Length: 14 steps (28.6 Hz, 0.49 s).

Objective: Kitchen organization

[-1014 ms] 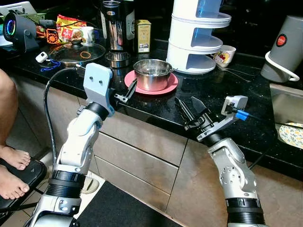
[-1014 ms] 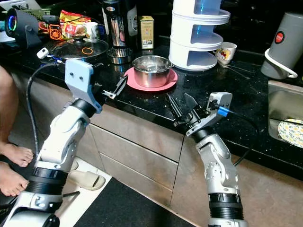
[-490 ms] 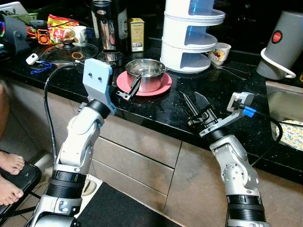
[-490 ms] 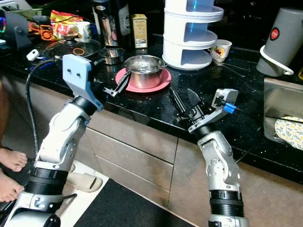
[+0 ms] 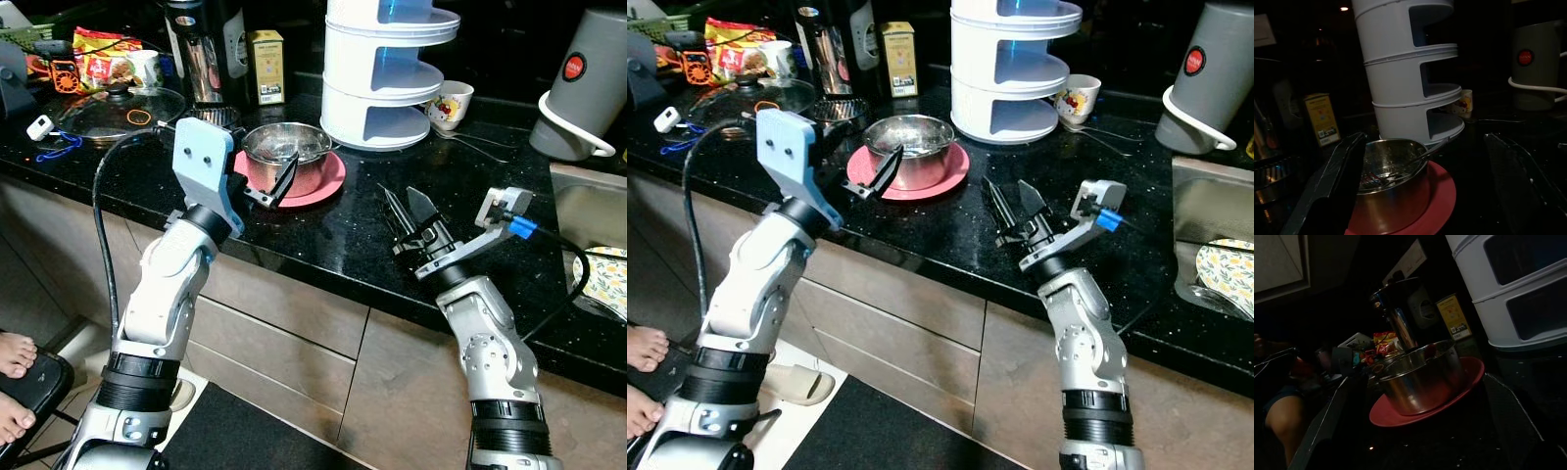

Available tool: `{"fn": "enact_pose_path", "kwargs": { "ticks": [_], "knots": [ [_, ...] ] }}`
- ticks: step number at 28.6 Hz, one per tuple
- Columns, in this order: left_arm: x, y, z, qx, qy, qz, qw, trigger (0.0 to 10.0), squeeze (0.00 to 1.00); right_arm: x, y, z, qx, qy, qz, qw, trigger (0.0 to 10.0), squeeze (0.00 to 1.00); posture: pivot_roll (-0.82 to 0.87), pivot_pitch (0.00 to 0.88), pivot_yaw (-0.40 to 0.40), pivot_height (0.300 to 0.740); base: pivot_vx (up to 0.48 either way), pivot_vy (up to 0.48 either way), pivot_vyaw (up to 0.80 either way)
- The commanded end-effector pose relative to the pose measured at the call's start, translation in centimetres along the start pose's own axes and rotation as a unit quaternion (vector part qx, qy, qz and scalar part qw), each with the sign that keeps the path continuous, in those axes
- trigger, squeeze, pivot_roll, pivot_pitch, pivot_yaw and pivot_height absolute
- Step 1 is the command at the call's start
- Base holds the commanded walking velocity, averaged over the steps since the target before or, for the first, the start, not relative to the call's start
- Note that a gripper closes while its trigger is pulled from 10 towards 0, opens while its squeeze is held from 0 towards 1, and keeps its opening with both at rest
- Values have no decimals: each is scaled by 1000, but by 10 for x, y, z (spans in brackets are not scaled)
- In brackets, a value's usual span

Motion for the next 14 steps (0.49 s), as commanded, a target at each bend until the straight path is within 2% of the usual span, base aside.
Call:
{"fn": "enact_pose_path", "kwargs": {
  "ticks": [1,13,14],
  "knots": [
    [-5,-1,-1,3,-10,-7,1000,10000,0,3,4,1,-8,4,5,1000,10000,0,41,0,-12,740,480,0,0],
    [-9,-3,-3,8,-22,-16,1000,10000,0,5,2,3,-1,16,5,1000,10000,0,45,0,-22,740,480,0,0],
    [-10,-3,-3,8,-24,-17,1000,10000,0,5,3,3,0,17,4,1000,10000,0,46,0,-22,740,480,0,-800]
  ]
}}
Point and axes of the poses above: a point about 5 cm out from each wrist's last joint towards the gripper, its own z axis pointing out of the wrist towards the gripper, its own y axis along the axis of the wrist's last joint, x = y × z, the point moved 3 cm from there along z, pointing out of the wrist towards the gripper, and after that the axes turned 2 degrees about -z, right-handed, at the moved point
